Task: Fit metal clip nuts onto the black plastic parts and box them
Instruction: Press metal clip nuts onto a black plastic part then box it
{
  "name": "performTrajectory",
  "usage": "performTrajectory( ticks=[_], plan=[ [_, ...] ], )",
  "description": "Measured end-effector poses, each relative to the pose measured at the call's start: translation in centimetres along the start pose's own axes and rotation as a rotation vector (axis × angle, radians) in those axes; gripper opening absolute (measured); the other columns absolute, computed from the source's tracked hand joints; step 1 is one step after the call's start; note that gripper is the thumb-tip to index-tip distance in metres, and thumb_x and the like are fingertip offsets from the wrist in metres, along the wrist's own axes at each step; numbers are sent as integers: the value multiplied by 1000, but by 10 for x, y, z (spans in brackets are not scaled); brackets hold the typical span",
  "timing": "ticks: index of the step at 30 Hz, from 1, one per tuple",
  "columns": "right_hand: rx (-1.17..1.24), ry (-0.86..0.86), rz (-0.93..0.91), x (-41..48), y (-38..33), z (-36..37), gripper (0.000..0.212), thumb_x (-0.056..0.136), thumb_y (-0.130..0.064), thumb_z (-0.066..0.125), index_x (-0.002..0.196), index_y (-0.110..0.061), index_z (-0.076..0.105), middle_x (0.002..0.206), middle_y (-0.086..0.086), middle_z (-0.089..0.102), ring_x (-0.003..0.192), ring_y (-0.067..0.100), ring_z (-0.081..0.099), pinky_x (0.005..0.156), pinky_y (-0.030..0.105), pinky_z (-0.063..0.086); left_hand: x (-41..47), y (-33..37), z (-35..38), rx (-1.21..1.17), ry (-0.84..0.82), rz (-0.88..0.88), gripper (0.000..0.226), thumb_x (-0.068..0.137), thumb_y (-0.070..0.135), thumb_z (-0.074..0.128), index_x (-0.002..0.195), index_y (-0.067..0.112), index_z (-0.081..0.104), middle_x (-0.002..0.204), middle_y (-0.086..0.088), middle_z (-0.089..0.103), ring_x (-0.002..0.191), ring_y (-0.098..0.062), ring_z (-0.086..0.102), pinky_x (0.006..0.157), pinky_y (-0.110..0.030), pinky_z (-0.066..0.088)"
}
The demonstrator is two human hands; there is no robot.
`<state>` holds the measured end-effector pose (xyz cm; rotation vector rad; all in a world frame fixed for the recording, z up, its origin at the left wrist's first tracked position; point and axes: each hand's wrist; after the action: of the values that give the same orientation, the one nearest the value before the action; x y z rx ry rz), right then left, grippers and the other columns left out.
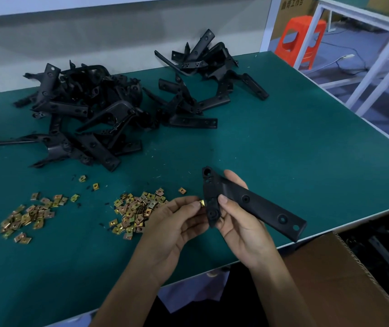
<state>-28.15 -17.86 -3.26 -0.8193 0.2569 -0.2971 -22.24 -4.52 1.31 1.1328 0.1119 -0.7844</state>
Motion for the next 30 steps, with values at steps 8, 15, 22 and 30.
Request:
performTrajectory(
  ticks=[8, 15, 22, 30],
  plan=[
    [-29, -15, -7, 1, 2, 0, 58, 75, -21, 79, 130, -31, 65, 112, 14, 69, 80, 18, 64, 55, 25, 51, -2, 3, -4, 37, 5, 0, 11, 88, 1, 64, 84, 7, 72, 81, -16, 75, 65, -18, 71, 56, -25, 58],
    [-35, -3, -7, 1, 4, -3, 54, 80, -15, 77, 132, -26, 64, 108, 17, 68, 87, 25, 62, 65, 32, 51, -2, 5, -15, 140, -40, -8, 12, 86, 1, 67, 97, 1, 68, 85, -19, 75, 68, -21, 73, 57, -25, 58],
    [-107, -71, 42, -1, -1, 1, 52, 86, -12, 71, 135, -19, 54, 117, 14, 71, 84, 22, 67, 57, 28, 54, -1, 11, -19, 155, -117, -50, 35, 73, 11, 71, 105, 2, 64, 87, -18, 75, 71, -21, 72, 60, -27, 60],
    [-89, -89, 70, 5, 1, 3, 50, 79, -18, 76, 127, -26, 62, 124, 17, 69, 102, 31, 64, 77, 39, 54, 5, 20, -19, 318, -239, -13, 29, 85, 19, 72, 111, 8, 65, 96, -22, 74, 81, -25, 71, 67, -27, 60]
  ],
)
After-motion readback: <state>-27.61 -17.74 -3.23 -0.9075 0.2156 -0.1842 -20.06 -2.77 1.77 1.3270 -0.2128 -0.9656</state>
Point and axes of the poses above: each hand's wrist, its own x-axis towards the middle knuckle, its own z-axis out of the palm, y = z × x
